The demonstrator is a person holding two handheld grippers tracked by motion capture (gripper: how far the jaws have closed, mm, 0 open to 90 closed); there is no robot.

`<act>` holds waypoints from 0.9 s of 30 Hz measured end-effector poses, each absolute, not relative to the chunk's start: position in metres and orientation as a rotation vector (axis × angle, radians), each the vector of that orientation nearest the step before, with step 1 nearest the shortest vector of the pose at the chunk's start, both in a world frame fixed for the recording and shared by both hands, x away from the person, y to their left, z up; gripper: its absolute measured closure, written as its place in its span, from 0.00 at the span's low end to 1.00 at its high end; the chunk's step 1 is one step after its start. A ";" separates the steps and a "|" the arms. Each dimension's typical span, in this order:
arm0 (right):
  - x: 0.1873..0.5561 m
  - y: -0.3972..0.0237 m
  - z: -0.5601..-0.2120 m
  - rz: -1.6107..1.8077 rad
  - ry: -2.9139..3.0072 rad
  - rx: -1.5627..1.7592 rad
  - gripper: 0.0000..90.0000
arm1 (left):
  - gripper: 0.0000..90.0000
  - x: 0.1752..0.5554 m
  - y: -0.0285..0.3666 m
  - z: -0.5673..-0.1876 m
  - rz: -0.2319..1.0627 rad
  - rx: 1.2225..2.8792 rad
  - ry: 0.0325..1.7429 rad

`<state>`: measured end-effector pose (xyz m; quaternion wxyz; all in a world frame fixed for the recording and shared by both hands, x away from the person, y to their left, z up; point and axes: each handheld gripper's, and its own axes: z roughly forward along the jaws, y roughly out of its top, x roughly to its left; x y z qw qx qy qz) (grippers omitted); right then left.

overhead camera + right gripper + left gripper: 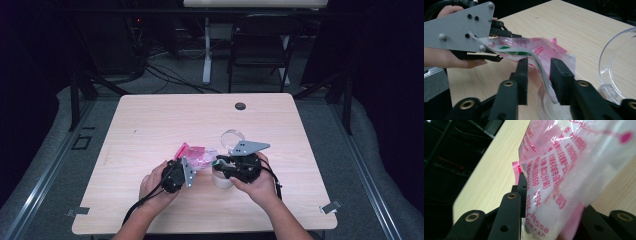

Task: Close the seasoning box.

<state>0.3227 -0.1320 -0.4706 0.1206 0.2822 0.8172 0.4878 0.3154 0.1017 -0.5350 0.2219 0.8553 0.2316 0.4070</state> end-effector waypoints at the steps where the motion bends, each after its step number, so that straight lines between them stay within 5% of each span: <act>1: 0.323 -0.132 -0.470 1.433 2.382 0.824 0.70 | 0.84 0.316 0.103 -0.536 1.106 2.362 0.649; 10: 0.322 -0.137 -0.464 1.497 2.320 0.814 0.58 | 0.84 0.321 0.112 -0.546 0.915 2.302 0.745; 27: 0.324 -0.142 -0.463 1.507 2.276 0.834 0.56 | 0.83 0.334 0.134 -0.562 0.610 2.179 0.938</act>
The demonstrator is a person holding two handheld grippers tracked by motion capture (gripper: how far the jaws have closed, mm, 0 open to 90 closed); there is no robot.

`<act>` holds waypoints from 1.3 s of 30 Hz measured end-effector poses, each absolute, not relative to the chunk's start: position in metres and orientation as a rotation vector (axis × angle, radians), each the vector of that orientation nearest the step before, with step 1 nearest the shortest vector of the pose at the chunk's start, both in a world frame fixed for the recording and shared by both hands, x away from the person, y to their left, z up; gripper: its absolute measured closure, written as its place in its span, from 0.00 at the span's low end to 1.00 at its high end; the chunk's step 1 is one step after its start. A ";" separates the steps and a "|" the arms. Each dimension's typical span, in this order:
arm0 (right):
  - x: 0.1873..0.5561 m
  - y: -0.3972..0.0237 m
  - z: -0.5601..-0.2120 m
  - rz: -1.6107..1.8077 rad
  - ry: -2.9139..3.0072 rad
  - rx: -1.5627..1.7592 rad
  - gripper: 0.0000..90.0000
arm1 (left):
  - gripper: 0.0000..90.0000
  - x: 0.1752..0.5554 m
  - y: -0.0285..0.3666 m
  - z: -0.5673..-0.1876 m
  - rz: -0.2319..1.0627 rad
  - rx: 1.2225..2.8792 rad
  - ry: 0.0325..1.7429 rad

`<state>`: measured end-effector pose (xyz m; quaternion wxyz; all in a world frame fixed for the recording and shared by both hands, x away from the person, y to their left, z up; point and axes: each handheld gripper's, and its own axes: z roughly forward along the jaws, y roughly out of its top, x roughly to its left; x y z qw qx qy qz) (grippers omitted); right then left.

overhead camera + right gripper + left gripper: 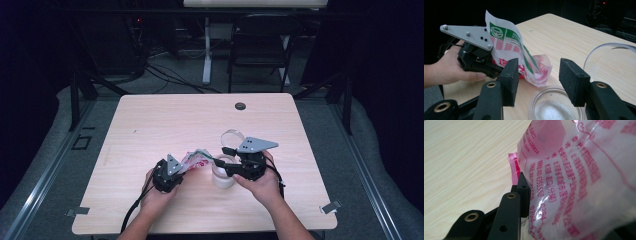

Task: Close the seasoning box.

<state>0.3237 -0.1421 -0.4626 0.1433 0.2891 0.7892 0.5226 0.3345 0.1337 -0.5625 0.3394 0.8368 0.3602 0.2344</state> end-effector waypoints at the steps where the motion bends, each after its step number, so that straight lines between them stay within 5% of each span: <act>1: 0.324 -0.143 -0.462 1.511 2.275 0.834 0.56 | 0.82 0.335 0.134 -0.563 0.600 2.172 0.945; 12: 0.325 -0.147 -0.461 1.513 2.256 0.868 0.58 | 0.78 0.341 0.147 -0.567 0.457 2.084 1.051; 39: 0.326 -0.158 -0.459 1.512 2.247 0.907 0.83 | 0.85 0.344 0.159 -0.546 0.502 2.020 1.068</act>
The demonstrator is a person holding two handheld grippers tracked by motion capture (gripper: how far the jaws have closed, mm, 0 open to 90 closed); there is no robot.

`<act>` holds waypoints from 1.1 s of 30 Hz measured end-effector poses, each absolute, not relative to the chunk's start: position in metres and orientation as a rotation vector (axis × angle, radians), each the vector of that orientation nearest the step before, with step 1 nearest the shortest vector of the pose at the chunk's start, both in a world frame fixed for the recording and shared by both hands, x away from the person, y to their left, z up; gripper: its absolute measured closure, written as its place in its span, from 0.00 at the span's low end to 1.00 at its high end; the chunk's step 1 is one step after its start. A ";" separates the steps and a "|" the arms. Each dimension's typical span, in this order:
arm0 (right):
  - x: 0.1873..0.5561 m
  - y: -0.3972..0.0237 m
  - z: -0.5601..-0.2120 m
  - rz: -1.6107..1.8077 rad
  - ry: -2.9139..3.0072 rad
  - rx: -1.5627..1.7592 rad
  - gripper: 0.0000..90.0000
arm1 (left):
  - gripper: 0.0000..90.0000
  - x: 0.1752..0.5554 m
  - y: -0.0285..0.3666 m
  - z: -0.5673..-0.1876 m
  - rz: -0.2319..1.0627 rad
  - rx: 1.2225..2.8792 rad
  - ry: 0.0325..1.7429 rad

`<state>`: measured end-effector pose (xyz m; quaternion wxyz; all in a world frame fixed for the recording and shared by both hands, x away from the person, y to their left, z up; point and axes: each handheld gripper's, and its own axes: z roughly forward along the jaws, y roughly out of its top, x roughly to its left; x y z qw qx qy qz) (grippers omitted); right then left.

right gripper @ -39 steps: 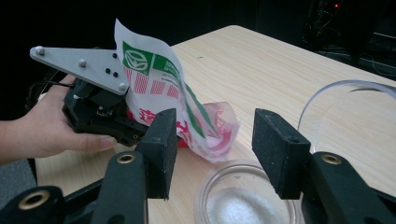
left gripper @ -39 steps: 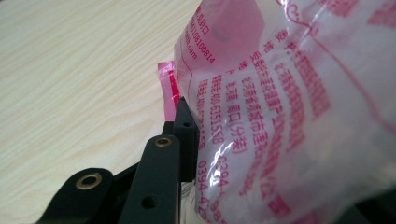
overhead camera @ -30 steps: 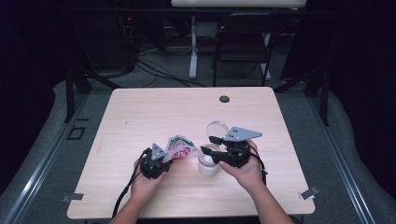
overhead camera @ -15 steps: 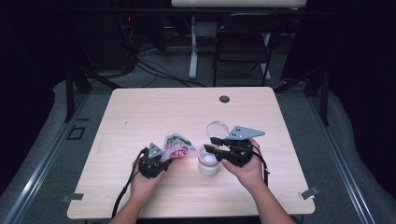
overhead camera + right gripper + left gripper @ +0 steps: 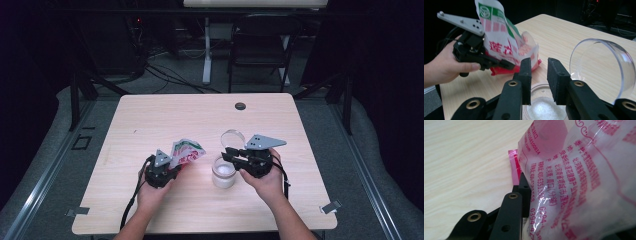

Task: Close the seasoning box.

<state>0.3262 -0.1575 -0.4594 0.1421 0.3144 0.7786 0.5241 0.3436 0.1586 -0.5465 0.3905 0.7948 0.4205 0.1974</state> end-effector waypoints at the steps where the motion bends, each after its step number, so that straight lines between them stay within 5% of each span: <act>1: 0.326 -0.158 -0.459 1.517 2.244 0.911 0.83 | 0.85 0.344 0.162 -0.543 0.514 2.010 1.075; 16: 0.328 -0.162 -0.458 1.506 2.240 0.922 0.89 | 0.85 0.345 0.233 -0.522 0.619 1.894 1.254; 33: 0.329 -0.160 -0.461 1.489 2.257 0.925 0.89 | 0.85 0.338 0.293 -0.545 0.656 1.823 1.432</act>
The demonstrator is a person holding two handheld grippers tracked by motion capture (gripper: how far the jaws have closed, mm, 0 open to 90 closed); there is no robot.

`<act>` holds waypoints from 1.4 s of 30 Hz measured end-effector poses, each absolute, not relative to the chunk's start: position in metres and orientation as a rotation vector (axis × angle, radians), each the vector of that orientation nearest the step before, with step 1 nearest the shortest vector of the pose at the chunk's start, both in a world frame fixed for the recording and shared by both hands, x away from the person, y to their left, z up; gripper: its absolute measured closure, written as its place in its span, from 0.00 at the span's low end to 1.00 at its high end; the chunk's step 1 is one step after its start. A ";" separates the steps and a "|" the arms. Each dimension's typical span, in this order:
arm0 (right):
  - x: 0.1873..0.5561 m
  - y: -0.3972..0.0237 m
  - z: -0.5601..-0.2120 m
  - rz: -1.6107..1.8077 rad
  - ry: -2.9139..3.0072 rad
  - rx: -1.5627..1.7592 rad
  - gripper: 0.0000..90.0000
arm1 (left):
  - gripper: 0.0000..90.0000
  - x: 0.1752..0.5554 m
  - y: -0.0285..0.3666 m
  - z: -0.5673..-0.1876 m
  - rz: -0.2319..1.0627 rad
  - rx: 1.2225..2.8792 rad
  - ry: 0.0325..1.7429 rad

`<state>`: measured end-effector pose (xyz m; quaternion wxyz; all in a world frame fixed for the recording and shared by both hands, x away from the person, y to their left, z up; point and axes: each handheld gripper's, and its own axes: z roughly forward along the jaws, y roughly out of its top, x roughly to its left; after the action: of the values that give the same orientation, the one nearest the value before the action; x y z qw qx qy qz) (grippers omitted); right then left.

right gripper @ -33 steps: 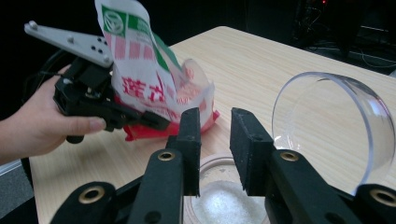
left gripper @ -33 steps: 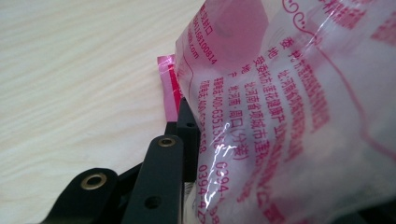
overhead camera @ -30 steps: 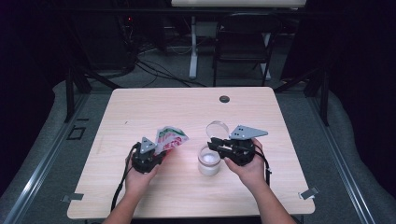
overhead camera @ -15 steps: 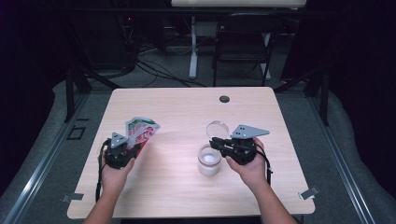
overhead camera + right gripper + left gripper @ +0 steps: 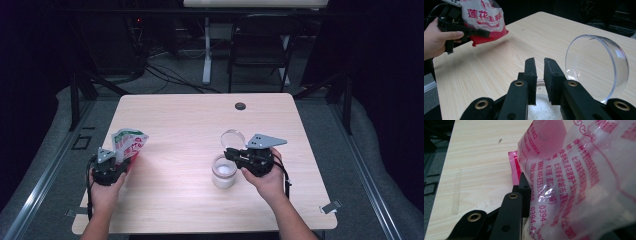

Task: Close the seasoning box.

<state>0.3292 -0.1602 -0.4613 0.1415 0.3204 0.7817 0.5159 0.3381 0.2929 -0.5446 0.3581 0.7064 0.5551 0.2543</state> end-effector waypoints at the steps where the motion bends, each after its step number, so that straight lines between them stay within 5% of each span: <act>1: 0.329 -0.160 -0.462 1.491 2.258 0.925 0.90 | 0.85 0.339 0.294 -0.547 0.666 1.816 1.440; 24: 0.331 -0.157 -0.465 1.470 2.277 0.921 0.88 | 0.81 0.339 0.316 -0.562 0.626 1.746 1.595; 34: 0.332 -0.156 -0.465 1.473 2.279 0.920 0.88 | 0.48 0.329 0.308 -0.554 0.655 1.706 1.532; 42: 0.333 -0.156 -0.465 1.482 2.271 0.923 0.86 | 0.41 0.321 0.298 -0.545 0.694 1.714 1.461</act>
<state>0.3327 -0.1556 -0.4646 0.1380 0.3191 0.7851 0.5126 0.3212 0.2984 -0.5448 0.3823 0.6721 0.5728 0.2721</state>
